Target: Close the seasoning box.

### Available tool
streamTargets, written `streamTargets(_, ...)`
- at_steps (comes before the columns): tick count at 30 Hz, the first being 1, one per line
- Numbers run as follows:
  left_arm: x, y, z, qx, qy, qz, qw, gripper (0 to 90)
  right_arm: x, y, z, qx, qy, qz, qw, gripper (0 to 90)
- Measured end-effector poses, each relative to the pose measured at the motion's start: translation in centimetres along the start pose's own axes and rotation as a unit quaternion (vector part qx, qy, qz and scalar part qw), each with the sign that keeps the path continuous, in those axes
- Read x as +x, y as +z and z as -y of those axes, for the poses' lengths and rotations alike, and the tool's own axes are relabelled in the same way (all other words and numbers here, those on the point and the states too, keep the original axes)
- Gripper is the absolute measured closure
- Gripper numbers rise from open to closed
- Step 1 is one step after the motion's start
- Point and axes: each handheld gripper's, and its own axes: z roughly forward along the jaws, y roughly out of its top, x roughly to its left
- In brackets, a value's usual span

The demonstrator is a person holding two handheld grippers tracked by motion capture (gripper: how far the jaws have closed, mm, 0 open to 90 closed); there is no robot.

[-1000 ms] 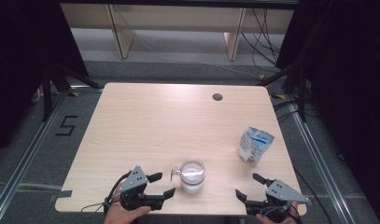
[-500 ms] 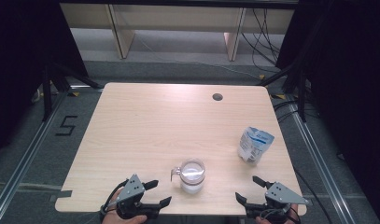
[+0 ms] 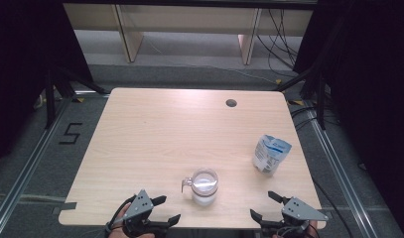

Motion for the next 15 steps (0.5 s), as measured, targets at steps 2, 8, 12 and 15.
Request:
streamTargets(2,0.0,-0.1,0.1,0.002,0.004,-0.001,1.0,23.9,0.2,-0.2,0.1,0.009,0.007,-0.006,0.9999,15.6)
streamTargets(8,0.0,-0.1,0.7,0.014,0.008,-0.005,0.9999,21.6,0.4,-0.1,0.4,0.016,-0.002,-0.015,0.9998,15.7)
streamTargets(12,-0.2,-0.1,1.4,0.014,0.007,-0.015,0.9998,21.1,0.6,-0.2,0.7,0.035,0.001,-0.013,0.9993,15.7)
streamTargets(15,-0.1,-0.3,1.5,0.021,0.009,-0.017,0.9996,20.9,0.6,-0.2,0.8,0.031,-0.007,-0.018,0.9993,15.7)
